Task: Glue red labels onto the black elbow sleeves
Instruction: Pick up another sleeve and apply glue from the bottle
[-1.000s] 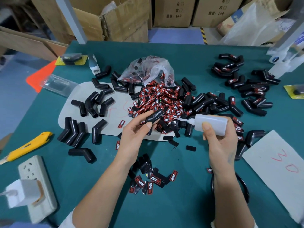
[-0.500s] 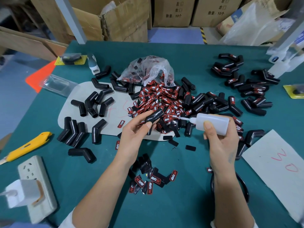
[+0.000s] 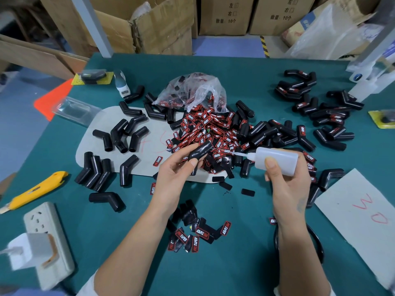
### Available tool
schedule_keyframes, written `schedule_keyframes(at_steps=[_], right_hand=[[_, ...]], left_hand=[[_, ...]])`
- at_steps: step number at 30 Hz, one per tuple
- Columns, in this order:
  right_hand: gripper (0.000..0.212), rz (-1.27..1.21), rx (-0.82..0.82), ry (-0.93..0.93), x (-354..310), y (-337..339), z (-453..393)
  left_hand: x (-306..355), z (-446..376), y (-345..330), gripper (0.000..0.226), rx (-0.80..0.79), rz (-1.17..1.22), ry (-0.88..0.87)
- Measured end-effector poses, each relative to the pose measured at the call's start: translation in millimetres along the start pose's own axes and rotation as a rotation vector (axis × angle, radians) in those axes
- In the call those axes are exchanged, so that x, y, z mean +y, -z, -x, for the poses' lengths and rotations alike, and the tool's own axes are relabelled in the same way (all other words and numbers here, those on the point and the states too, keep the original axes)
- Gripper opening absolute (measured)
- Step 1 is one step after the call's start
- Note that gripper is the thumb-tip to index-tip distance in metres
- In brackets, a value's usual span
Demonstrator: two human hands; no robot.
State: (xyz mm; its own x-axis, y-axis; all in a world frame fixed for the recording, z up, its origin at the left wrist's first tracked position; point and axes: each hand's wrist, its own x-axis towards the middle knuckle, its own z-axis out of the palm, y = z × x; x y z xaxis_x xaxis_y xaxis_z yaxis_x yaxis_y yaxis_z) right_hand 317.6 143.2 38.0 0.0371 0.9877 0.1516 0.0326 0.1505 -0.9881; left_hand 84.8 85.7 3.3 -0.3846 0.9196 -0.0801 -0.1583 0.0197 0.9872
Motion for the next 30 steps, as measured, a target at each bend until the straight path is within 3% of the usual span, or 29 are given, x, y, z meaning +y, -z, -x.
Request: schedule_keyframes(at_steps=[30], right_hand=[[0.016,0.005,-0.027,0.003,-1,-3,1]], left_hand=[[11,6,-6,0.038,-0.016,0.012,-0.010]])
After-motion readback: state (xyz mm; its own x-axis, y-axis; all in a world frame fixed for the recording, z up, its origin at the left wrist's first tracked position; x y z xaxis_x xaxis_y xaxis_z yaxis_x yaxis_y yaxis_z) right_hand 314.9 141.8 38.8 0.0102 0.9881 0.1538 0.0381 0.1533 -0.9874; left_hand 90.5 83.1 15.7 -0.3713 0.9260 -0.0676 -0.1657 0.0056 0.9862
